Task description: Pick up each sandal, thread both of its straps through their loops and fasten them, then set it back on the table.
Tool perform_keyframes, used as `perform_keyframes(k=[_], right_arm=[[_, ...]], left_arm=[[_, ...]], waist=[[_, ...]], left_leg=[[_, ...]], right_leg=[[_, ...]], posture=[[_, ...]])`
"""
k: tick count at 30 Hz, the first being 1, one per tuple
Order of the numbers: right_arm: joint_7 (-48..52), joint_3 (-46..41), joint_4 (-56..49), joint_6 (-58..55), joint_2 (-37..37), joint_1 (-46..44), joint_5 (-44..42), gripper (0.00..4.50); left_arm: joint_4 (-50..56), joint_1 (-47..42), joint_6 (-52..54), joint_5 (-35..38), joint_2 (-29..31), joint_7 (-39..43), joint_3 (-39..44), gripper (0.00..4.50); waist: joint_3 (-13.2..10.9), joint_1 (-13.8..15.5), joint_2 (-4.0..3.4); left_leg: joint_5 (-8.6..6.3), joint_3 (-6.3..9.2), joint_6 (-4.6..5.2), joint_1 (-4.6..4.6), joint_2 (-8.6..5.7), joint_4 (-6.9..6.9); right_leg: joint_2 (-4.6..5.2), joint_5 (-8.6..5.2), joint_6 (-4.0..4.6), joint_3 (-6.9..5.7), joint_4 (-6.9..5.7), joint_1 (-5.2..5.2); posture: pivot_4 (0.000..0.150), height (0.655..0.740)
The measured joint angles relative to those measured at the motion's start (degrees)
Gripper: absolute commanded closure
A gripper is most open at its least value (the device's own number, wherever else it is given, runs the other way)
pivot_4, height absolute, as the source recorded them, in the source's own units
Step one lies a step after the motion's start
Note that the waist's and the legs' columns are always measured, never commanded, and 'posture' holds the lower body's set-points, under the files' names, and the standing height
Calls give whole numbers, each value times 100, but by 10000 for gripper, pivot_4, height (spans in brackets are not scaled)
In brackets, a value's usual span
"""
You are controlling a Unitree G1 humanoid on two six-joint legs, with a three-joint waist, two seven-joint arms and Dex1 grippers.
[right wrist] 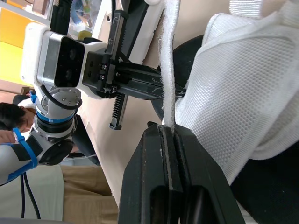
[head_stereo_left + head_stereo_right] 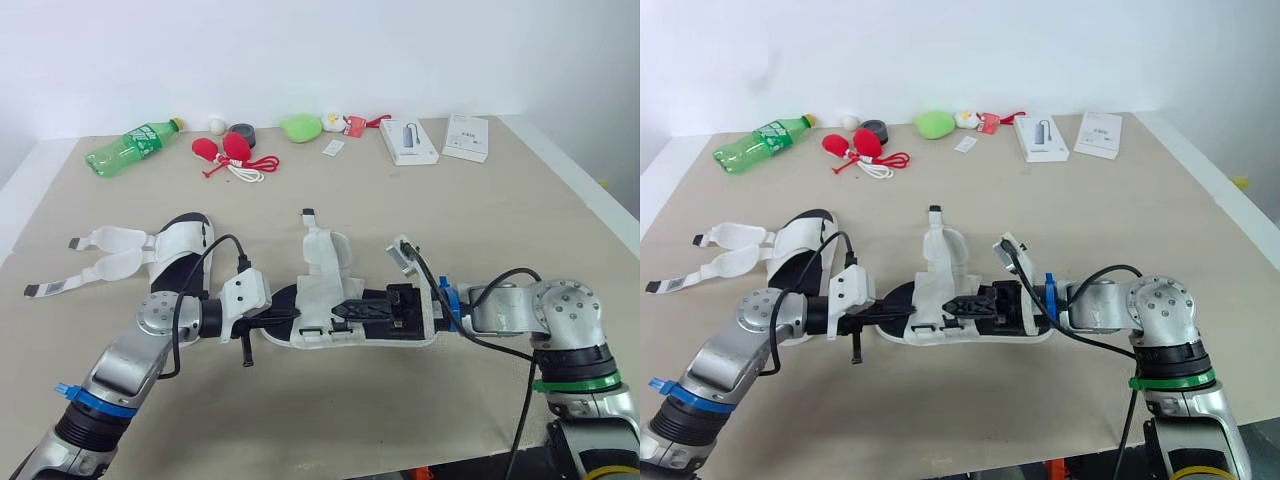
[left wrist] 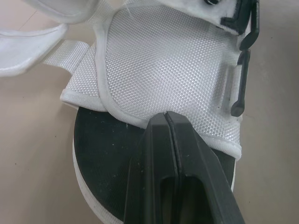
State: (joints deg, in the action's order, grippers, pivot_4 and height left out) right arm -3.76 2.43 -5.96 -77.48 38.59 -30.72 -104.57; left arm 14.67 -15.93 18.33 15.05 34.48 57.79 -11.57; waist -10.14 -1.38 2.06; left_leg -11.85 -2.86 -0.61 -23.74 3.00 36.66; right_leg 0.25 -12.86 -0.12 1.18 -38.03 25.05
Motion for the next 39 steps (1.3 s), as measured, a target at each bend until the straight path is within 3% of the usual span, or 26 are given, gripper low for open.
perform_keyframes(k=[12,22,39], right_arm=[[108,247,-184,239,326,-86,-4,43858],[-130,461,-189,554,684,-78,-585,43858],[-315,738,-399,942,699,76,-705,43858]], left_arm=[[-6,1,-96,-110,0,8,-53,45000],[-22,17,-223,-179,59,39,-108,45000],[-86,-25,-299,-264,45,118,-133,45000]], waist=[[0,2,0],[0,3,0],[0,3,0]], left_leg=[[0,0,0,0,-1,0],[0,-1,0,0,-1,0],[0,-1,0,2,0,0]], right_leg=[[1,0,0,1,0,0],[1,0,0,9,0,0],[1,0,0,9,0,-1]], posture=[[1500,7400],[1500,7400],[1500,7400]])
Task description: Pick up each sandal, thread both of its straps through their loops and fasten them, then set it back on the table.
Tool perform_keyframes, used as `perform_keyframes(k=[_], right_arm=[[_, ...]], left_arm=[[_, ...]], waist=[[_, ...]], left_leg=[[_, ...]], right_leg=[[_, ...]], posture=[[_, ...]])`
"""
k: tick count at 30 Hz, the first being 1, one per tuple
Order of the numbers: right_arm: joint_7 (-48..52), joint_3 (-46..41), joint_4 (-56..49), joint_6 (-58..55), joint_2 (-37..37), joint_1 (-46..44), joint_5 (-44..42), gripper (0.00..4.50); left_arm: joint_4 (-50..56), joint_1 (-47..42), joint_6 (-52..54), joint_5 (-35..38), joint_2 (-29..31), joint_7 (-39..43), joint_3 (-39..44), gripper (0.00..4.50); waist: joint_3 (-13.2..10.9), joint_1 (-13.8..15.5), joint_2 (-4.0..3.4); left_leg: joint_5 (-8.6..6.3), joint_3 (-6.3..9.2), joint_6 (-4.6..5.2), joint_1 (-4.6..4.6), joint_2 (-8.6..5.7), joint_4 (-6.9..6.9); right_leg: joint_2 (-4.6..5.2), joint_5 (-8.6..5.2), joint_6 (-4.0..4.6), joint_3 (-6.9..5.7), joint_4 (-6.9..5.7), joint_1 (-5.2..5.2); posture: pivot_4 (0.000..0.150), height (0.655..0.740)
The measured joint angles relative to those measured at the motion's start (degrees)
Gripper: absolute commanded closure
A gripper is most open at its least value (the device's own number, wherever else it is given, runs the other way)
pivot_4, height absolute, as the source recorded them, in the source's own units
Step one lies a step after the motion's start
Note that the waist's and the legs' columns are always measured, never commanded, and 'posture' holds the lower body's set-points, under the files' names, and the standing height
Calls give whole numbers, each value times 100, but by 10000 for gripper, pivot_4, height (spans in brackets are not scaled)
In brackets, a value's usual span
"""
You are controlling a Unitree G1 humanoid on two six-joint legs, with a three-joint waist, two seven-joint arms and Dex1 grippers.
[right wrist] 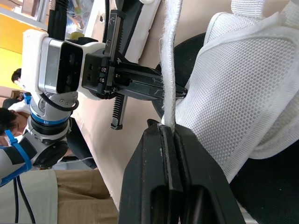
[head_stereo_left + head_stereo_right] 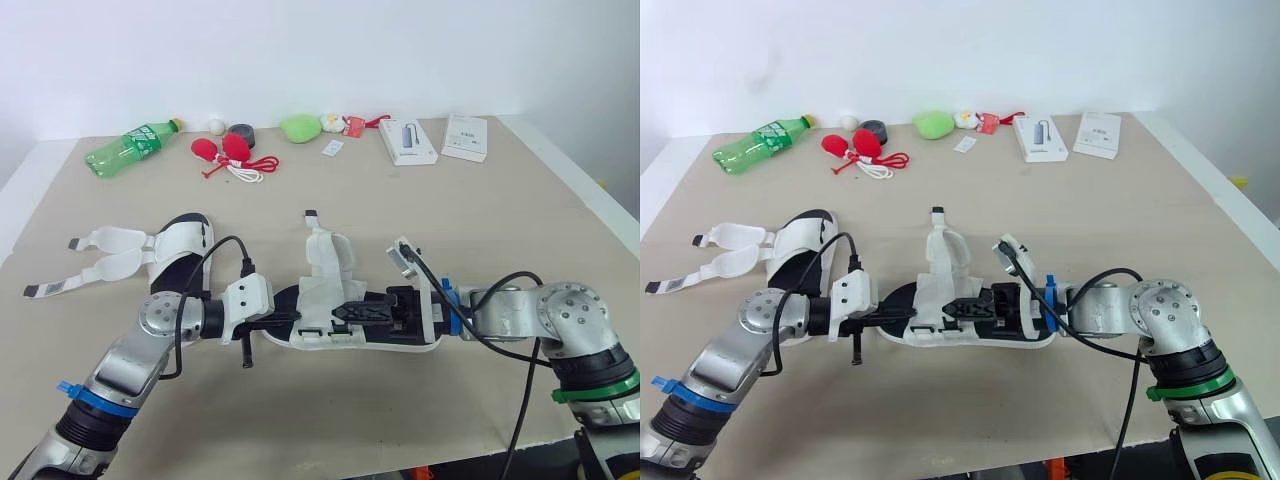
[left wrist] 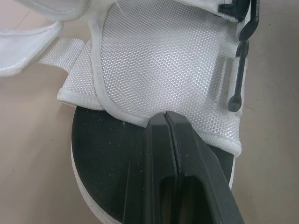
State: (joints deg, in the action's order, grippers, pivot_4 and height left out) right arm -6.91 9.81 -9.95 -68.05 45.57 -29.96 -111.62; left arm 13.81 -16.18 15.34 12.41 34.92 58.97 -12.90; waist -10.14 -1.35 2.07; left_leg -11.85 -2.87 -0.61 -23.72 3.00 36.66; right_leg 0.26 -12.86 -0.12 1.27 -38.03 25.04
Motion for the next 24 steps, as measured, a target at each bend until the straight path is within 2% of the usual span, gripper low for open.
perform_keyframes(k=[5,18,24], right_arm=[[44,48,-64,-31,66,-26,24,43858],[641,95,-473,-281,172,-92,829,43858],[682,98,-478,-275,169,-92,869,43858]], left_arm=[[-1,0,-4,-3,-8,-7,-2,45000],[-6,-6,-16,-14,-30,-35,-27,45000],[-8,-9,-17,-16,-30,-75,-36,45000]], waist=[[0,1,0],[1,3,1],[1,2,1]], left_leg=[[0,-1,0,0,-1,0],[0,-1,0,0,0,0],[0,0,0,1,0,1]], right_leg=[[1,0,0,1,0,0],[1,0,0,0,0,-1],[1,0,0,-1,0,-1]], posture=[[1500,7400],[1500,7400],[1500,7400]])
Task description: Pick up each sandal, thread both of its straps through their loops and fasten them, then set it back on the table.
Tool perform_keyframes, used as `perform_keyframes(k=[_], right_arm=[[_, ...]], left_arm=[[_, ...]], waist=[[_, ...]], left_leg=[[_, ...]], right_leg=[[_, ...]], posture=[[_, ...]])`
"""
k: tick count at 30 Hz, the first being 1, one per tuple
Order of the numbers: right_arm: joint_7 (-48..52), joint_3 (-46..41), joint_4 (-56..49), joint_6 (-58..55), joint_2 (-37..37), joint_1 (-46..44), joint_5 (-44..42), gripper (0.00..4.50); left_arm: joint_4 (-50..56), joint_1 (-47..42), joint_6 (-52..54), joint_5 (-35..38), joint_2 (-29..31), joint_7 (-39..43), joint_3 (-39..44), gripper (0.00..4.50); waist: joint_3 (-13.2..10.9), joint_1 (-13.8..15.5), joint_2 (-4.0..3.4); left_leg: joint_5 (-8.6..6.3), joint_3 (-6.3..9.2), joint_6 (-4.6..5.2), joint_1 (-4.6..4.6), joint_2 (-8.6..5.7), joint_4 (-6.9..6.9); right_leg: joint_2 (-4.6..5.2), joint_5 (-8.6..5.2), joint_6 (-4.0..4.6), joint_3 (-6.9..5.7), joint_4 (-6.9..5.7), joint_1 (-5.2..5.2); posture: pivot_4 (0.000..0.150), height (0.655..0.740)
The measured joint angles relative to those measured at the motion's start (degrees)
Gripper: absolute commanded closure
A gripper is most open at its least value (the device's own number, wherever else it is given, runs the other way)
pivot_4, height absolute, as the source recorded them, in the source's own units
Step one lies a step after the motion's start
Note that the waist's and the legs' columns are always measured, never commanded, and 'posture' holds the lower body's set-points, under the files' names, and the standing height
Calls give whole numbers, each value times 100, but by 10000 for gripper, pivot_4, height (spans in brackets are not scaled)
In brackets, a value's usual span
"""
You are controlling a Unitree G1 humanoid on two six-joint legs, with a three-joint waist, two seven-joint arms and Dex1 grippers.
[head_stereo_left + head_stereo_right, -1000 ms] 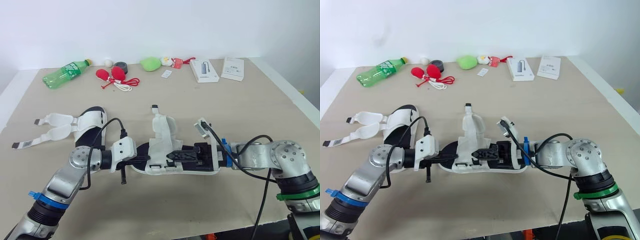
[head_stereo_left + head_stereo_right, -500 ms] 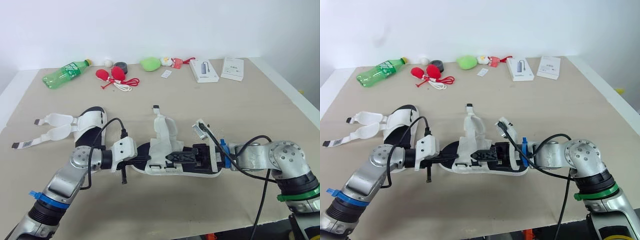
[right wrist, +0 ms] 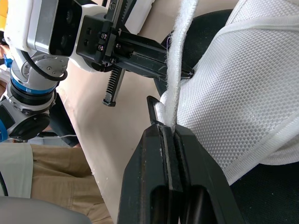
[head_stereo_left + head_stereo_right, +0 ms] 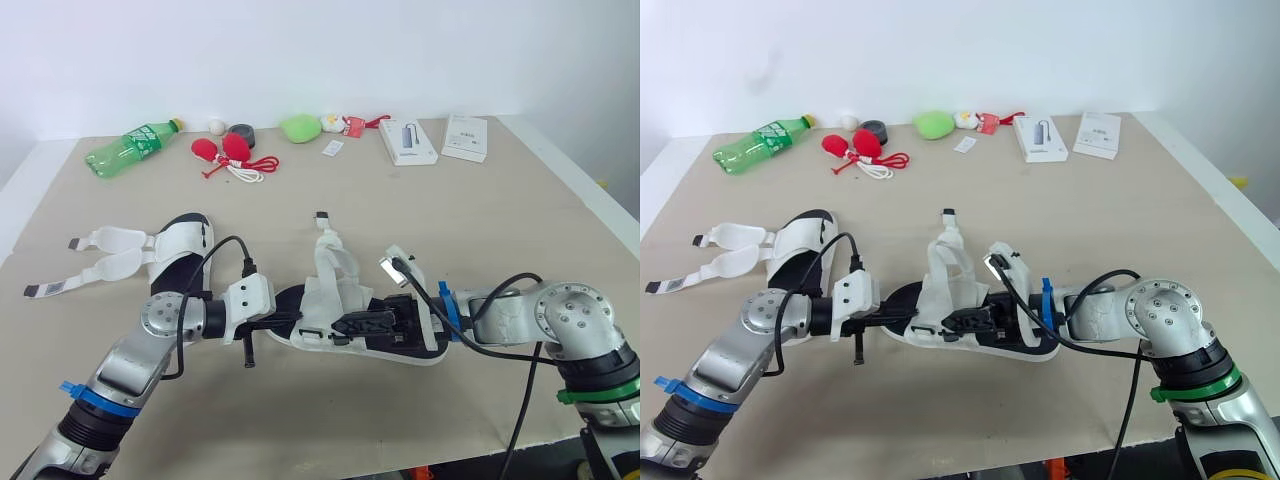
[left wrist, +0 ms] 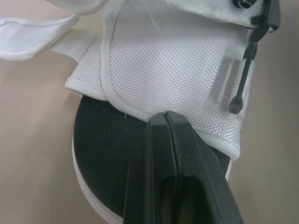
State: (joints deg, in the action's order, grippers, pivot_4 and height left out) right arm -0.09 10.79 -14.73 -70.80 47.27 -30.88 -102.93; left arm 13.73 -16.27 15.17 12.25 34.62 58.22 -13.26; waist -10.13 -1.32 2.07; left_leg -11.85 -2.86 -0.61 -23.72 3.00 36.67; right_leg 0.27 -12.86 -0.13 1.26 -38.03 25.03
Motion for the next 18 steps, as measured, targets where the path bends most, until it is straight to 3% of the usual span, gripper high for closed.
perform_keyframes(k=[5,6,7,10,18], right_arm=[[117,-1,-64,-16,0,2,153,43858],[143,-1,-94,-27,0,3,201,37521],[167,-1,-107,-44,1,3,255,35646],[537,-13,-297,-113,3,5,628,22888],[1246,-23,-18,-215,-113,-716,1517,22888]], left_arm=[[-1,-3,1,-1,0,-16,-7,45000],[-1,-3,1,-2,0,-20,-9,45000],[-1,-4,1,-2,0,-21,-13,45000],[-4,-16,-3,-2,0,-26,-30,45000],[-113,-81,-13,-3,-16,-28,-44,45000]], waist=[[0,0,0],[0,0,0],[0,0,0],[0,1,0],[0,1,0]], left_leg=[[0,0,0,0,0,0],[0,0,0,0,0,0],[0,1,0,0,0,0],[0,0,0,1,1,0],[2,-6,3,6,0,5]], right_leg=[[0,0,0,0,0,0],[0,0,0,0,0,0],[0,0,0,-1,0,-1],[-1,0,0,-1,0,0],[-1,10,-5,-5,-1,-2]], posture=[[1500,7400],[1500,7400],[1500,7400],[1500,7400],[1500,7400]])
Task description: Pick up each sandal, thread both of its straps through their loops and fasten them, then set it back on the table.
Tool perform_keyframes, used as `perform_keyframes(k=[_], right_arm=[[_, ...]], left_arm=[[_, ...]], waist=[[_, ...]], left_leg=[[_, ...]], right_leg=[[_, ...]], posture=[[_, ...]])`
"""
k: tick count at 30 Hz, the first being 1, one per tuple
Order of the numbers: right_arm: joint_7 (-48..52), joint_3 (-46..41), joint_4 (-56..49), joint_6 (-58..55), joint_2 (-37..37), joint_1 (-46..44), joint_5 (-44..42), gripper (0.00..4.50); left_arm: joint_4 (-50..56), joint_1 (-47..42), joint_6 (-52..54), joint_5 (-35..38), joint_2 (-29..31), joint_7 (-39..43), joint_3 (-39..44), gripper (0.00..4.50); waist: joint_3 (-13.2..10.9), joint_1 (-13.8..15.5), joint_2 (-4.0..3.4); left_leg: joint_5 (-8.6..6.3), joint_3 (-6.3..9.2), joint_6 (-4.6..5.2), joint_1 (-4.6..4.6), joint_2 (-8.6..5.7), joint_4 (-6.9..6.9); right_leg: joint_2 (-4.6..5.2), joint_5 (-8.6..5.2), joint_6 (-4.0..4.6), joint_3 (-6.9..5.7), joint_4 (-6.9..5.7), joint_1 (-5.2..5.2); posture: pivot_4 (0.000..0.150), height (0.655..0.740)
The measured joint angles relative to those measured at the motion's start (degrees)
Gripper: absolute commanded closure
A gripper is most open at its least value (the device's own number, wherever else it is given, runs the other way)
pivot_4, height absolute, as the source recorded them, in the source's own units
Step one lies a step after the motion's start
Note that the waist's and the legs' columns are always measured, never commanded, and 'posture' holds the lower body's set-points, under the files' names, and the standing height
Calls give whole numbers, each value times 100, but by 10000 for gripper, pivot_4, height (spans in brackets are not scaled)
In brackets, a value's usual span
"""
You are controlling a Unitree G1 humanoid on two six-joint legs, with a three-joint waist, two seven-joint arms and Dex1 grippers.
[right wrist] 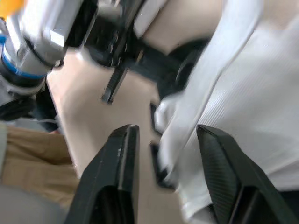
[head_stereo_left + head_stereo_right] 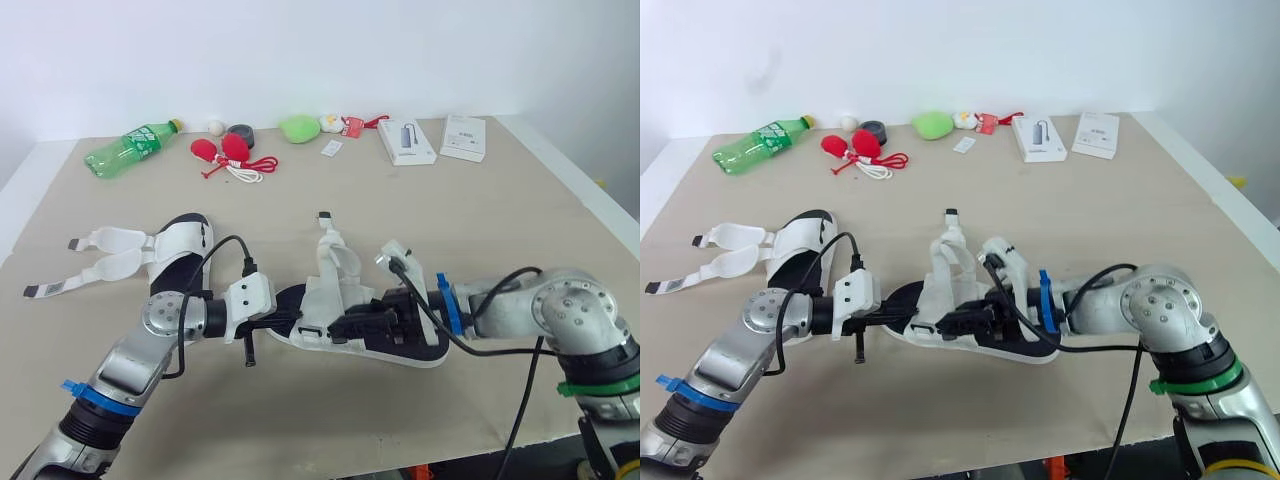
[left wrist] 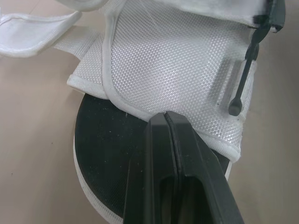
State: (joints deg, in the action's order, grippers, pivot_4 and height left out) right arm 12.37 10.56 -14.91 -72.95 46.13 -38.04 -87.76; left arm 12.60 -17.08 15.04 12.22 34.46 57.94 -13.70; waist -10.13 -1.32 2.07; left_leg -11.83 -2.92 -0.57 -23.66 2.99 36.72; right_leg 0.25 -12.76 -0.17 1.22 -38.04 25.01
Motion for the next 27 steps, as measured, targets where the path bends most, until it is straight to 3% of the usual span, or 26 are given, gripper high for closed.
perform_keyframes(k=[7,12,27], right_arm=[[395,6,651,-164,-417,-451,771,22888],[761,5,889,-292,-649,-560,1323,44286],[725,-891,553,-1009,-845,-203,1323,44286]], left_arm=[[-27,-33,-21,-11,-45,-5,-18,45000],[-28,-36,-25,-54,-104,-17,-28,45000],[-8,-11,-22,-53,-109,-14,-24,45000]], waist=[[0,1,0],[0,9,0],[0,7,0]], left_leg=[[0,-1,0,-5,-1,0],[0,1,0,-8,-2,0],[0,3,0,-8,-3,0]], right_leg=[[1,-1,0,1,0,3],[3,-1,0,-2,0,3],[3,-1,-1,-2,1,2]], posture=[[1500,7400],[1500,7400],[1500,7400]])
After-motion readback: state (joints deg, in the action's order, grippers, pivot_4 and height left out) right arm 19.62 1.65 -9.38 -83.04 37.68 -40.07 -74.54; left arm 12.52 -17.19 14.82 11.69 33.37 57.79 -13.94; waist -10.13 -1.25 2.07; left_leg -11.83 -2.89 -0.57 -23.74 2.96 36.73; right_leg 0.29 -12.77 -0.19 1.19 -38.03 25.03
